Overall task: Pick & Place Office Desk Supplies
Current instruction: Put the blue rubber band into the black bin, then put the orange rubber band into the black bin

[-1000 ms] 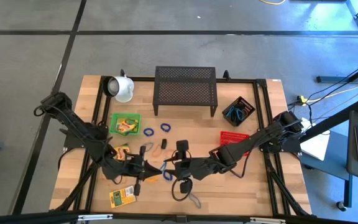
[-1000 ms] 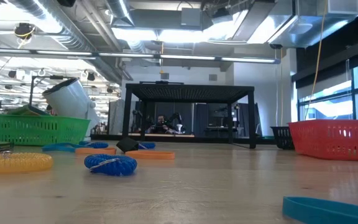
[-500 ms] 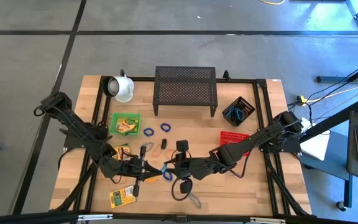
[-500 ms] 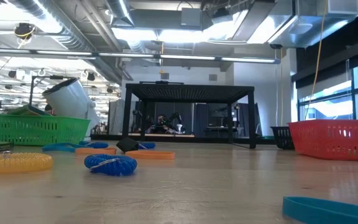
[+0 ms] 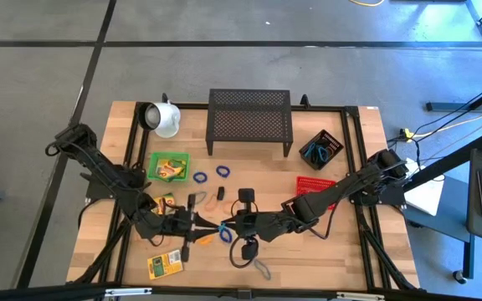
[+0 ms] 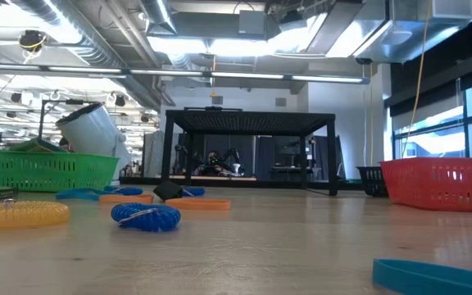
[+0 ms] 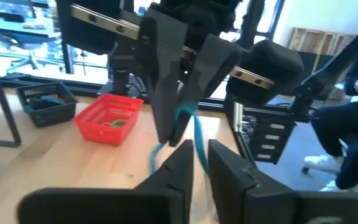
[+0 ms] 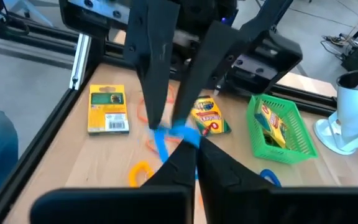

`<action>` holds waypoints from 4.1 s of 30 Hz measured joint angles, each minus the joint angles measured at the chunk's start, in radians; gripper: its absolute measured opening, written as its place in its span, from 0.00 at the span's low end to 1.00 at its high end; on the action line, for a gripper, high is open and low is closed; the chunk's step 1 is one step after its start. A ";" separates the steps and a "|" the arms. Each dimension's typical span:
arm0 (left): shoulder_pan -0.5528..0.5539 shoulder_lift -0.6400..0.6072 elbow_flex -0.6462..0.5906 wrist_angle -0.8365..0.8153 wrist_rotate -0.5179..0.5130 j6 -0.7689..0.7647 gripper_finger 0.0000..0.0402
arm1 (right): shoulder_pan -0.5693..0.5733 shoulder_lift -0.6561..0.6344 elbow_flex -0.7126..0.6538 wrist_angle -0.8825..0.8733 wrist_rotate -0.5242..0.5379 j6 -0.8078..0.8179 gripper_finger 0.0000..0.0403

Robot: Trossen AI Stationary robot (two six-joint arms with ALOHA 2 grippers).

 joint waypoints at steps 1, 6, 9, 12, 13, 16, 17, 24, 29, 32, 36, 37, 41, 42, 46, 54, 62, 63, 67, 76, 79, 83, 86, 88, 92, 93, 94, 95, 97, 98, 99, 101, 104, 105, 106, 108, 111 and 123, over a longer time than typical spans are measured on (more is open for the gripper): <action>0.002 0.000 0.000 0.000 -0.005 0.000 0.13 | 0.000 0.000 0.000 -0.011 0.000 0.000 0.01; 0.008 0.000 0.000 -0.008 -0.072 -0.011 0.28 | -0.001 -0.041 0.000 -0.149 0.084 0.036 0.02; 0.008 0.000 0.000 -0.022 -0.148 -0.011 0.35 | -0.015 -0.099 0.001 -0.318 0.106 0.121 0.02; 0.008 0.000 0.000 -0.048 -0.201 -0.012 0.39 | -0.041 -0.153 0.001 -0.512 0.111 0.250 0.02; 0.008 0.000 0.000 -0.053 -0.207 -0.018 0.39 | -0.051 -0.170 0.001 -0.588 0.115 0.297 0.02; 0.008 0.000 0.000 -0.067 -0.208 -0.058 0.40 | -0.090 -0.199 0.001 -0.796 0.123 0.418 0.02; 0.008 0.000 0.000 -0.068 -0.206 -0.067 0.40 | -0.104 -0.201 0.001 -0.875 0.133 0.456 0.02; -0.001 -0.001 0.000 -0.110 -0.199 -0.137 0.39 | -0.240 -0.211 -0.067 -1.286 0.152 0.730 0.02; -0.001 -0.001 0.000 -0.144 -0.160 -0.170 0.39 | -0.342 -0.279 -0.269 -1.290 0.081 0.756 0.02; -0.001 -0.001 0.000 -0.162 -0.151 -0.171 0.39 | -0.409 -0.326 -0.398 -1.273 0.082 0.786 0.03; 0.001 -0.001 0.000 -0.162 -0.152 -0.170 0.38 | -0.505 -0.367 -0.529 -1.220 0.136 0.914 0.03; 0.003 -0.001 0.000 -0.162 -0.155 -0.170 0.38 | -0.533 -0.374 -0.553 -1.209 0.152 0.947 0.03; 0.013 -0.001 0.000 -0.165 -0.157 -0.170 0.38 | -0.622 -0.377 -0.615 -1.161 0.174 1.034 0.03; 0.016 -0.001 0.000 -0.166 -0.157 -0.170 0.38 | -0.640 -0.377 -0.625 -1.145 0.168 1.044 0.03; 0.027 -0.001 0.000 -0.166 -0.157 -0.168 0.38 | -0.693 -0.377 -0.648 -1.069 0.152 1.046 0.04; 0.041 -0.001 0.000 -0.166 -0.157 -0.168 0.38 | -0.738 -0.377 -0.649 -1.010 0.131 1.011 0.23; 0.041 -0.001 0.000 -0.232 -0.156 -0.196 0.38 | -0.741 -0.377 -0.649 -1.011 0.131 0.914 0.47; 0.041 -0.001 0.000 -0.244 -0.156 -0.210 0.38 | -0.741 -0.377 -0.649 -1.011 0.129 0.903 0.49; 0.041 -0.001 0.000 -0.300 -0.155 -0.264 0.38 | -0.740 -0.377 -0.649 -1.011 0.091 0.840 0.54; 0.039 -0.001 0.000 -0.491 0.007 -0.462 0.38 | -0.685 -0.382 -0.649 -0.973 0.095 0.862 0.53; 0.039 -0.001 0.000 -0.585 0.136 -0.560 0.38 | -0.636 -0.406 -0.645 -0.942 0.097 0.863 0.52; 0.039 0.000 0.000 -0.699 0.320 -0.649 0.38 | -0.556 -0.458 -0.591 -0.937 0.101 0.872 0.50; 0.027 0.022 0.000 -0.767 0.404 -0.648 0.38 | -0.473 -0.496 -0.538 -0.899 0.123 0.915 0.49; 0.012 0.048 0.000 -0.785 0.425 -0.626 0.38 | -0.417 -0.515 -0.512 -0.849 0.141 0.916 0.49; -0.022 0.117 -0.001 -0.816 0.469 -0.591 0.38 | -0.321 -0.528 -0.496 -0.682 0.167 0.839 0.48; -0.030 0.135 -0.001 -0.823 0.479 -0.584 0.38 | -0.303 -0.528 -0.496 -0.638 0.167 0.810 0.48; -0.038 0.152 -0.001 -0.831 0.482 -0.575 0.38 | -0.287 -0.527 -0.496 -0.592 0.164 0.780 0.48; -0.044 0.171 -0.001 -0.832 0.482 -0.564 0.38 | -0.271 -0.525 -0.496 -0.549 0.161 0.751 0.48; -0.053 0.203 -0.001 -0.842 0.475 -0.541 0.38 | -0.246 -0.524 -0.496 -0.475 0.161 0.695 0.48; -0.056 0.217 0.001 -0.842 0.467 -0.528 0.38 | -0.234 -0.523 -0.496 -0.435 0.161 0.669 0.48; -0.058 0.228 0.003 -0.843 0.464 -0.520 0.38 | -0.225 -0.523 -0.496 -0.403 0.161 0.646 0.48; -0.060 0.247 0.004 -0.847 0.459 -0.509 0.38 | -0.208 -0.522 -0.496 -0.347 0.161 0.600 0.48; -0.060 0.256 0.005 -0.873 0.458 -0.510 0.38 | -0.191 -0.522 -0.496 -0.269 0.161 0.539 0.48; -0.060 0.256 0.006 -0.877 0.459 -0.516 0.38 | -0.187 -0.521 -0.496 -0.247 0.161 0.523 0.48; -0.060 0.255 0.006 -0.883 0.460 -0.523 0.38 | -0.183 -0.521 -0.496 -0.222 0.162 0.508 0.48; -0.063 0.252 0.006 -0.896 0.468 -0.532 0.37 | -0.177 -0.521 -0.496 -0.166 0.175 0.473 0.48; -0.075 0.252 0.007 -0.915 0.476 -0.534 0.35 | -0.169 -0.521 -0.496 -0.083 0.211 0.411 0.48; -0.086 0.251 0.007 -0.961 0.468 -0.590 0.24 | -0.164 -0.521 -0.496 0.044 0.221 0.357 0.48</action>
